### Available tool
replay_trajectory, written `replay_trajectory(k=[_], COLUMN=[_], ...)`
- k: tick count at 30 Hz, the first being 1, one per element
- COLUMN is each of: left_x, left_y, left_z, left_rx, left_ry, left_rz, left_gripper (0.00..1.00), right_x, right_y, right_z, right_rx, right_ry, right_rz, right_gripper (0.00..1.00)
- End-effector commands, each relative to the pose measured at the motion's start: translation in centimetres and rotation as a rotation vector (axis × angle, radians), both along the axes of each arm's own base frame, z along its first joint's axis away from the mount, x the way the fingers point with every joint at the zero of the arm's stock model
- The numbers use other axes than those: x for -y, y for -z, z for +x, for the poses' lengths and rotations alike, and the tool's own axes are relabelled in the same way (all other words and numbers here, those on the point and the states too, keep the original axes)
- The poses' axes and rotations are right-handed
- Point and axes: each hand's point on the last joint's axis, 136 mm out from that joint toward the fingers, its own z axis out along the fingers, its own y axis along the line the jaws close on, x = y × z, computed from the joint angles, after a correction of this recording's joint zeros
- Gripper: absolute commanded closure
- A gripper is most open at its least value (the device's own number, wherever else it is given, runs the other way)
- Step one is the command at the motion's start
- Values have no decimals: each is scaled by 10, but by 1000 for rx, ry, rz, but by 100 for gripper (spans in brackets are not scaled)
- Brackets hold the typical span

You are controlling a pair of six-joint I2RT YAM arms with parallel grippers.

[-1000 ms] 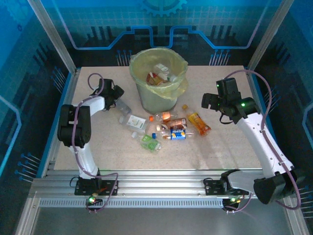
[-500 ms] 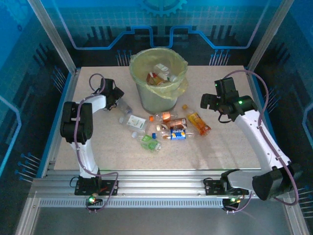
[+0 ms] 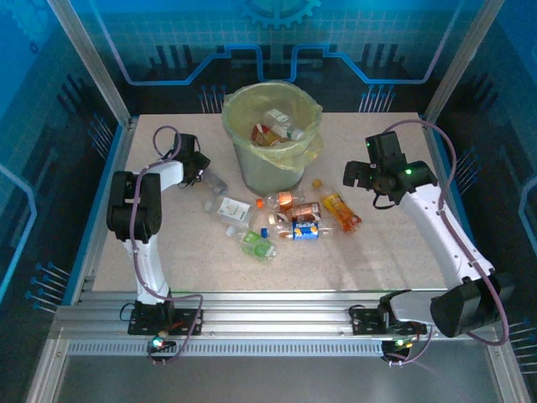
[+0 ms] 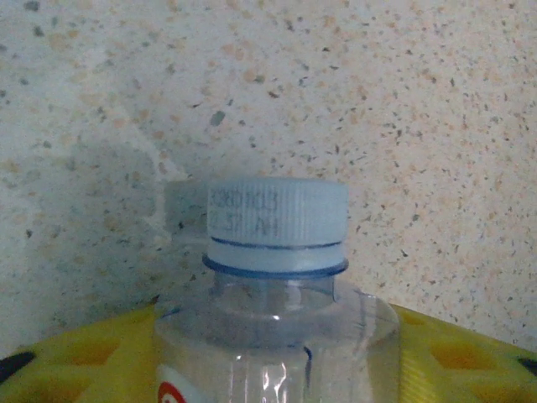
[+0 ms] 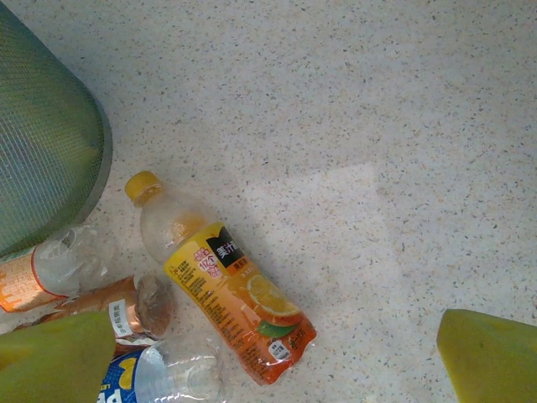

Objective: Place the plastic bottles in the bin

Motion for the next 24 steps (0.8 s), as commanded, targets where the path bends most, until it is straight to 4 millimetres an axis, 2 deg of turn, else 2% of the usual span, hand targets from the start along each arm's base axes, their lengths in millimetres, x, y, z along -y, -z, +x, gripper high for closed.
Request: replay_trajectory(k=[1,3,6,11,15,20,24], left_x=[-7,-10,-18,-36,-39,-34,-19], left_y=[-24,-44,-86,-168,-243,-330,-393], left_z=[19,27,34,25,4,-34,-69], left_rx=[93,160,278,469,623,817,979], left_ry=[-24,-18,-8,-1,33,77,129], left_rz=[-11,0,46,182,309,428,494], left_gripper=[48,50,52,52,53,54,54], right_x=[4,4,4,5,4,1,0], right_y=[-1,-1,-2,-1,0,5,9], right_z=[3,3,2,0,1,2,2], right_rx=[10,17,27,42,60,69,81], right_ry=[15,12,8,11,16,17,19], right_rz=[6,5,3,6,25,48,64], right_gripper=[0,0,0,0,0,0,0])
